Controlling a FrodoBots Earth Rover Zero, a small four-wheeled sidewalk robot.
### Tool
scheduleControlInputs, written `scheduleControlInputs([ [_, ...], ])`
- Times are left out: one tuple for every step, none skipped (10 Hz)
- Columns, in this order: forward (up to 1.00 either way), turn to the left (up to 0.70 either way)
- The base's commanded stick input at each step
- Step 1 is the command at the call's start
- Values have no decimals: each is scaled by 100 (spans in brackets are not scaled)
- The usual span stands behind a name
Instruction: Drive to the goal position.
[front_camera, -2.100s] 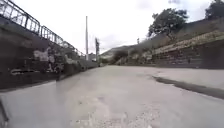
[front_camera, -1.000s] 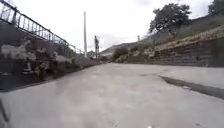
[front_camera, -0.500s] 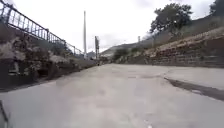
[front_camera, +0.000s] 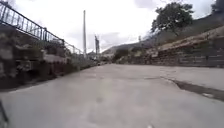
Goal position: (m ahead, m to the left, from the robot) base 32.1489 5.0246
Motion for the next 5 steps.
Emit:
scheduleControlInputs([
  [70, 0],
  [70, 0],
  [70, 0],
  [70, 0],
  [70, 0],
])
